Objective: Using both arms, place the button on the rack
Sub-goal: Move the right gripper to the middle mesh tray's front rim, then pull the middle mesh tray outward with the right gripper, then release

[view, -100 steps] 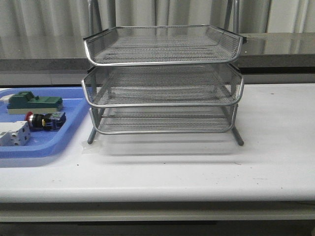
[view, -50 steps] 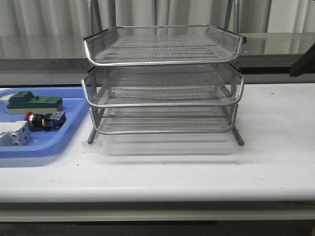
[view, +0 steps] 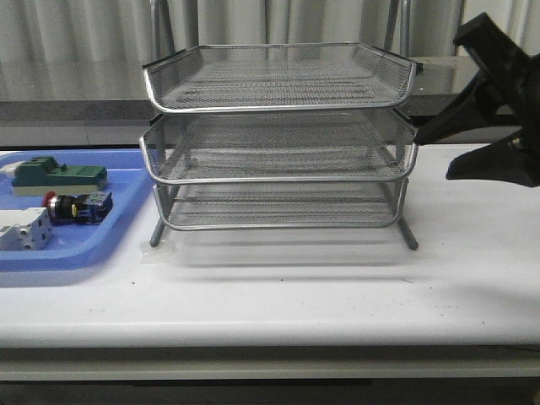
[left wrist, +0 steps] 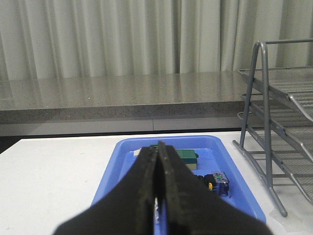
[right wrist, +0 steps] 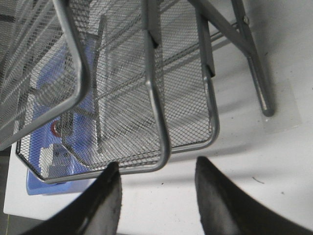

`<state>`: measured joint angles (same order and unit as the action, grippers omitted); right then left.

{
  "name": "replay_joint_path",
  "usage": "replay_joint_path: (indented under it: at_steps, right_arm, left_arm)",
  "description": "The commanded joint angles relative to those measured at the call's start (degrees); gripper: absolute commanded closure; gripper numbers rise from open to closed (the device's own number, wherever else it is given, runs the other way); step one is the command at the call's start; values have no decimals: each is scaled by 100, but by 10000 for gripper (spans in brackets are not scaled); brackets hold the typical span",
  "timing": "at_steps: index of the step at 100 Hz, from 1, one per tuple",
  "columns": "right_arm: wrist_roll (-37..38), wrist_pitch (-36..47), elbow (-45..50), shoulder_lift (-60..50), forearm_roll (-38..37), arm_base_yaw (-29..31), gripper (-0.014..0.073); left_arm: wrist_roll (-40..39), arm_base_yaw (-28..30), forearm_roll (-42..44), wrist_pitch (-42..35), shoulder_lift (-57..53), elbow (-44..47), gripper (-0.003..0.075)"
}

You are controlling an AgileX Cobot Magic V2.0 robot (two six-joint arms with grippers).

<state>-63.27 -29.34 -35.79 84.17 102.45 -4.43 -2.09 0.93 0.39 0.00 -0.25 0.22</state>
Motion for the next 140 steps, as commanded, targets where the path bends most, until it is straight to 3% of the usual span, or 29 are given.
replay_joint_path:
  at_steps: [1, 48, 76, 90, 115, 140]
  right_arm:
    - [-190, -581, -339, 122, 488, -10, 223]
    - [-184, -944, -1170, 1071, 488, -10, 235]
    - [-184, -997, -1170, 1070, 363, -10, 548]
    - [-184, -1053, -1132, 1070, 127, -10, 648]
    - [-184, -1228, -623, 889, -299, -10, 651]
    - [-184, -1098, 288, 10, -573, -10, 651]
  left_arm:
    - [-52, -26, -39, -521, -179, 194, 741]
    - [-52, -26, -39, -521, -179, 194, 741]
    - [-52, -26, -39, -521, -179, 194, 741]
    - [-52, -26, -39, -521, -179, 194, 741]
    - [-52, -26, -39, -521, -179, 194, 741]
    - [-52, -26, -39, -521, -179, 194, 741]
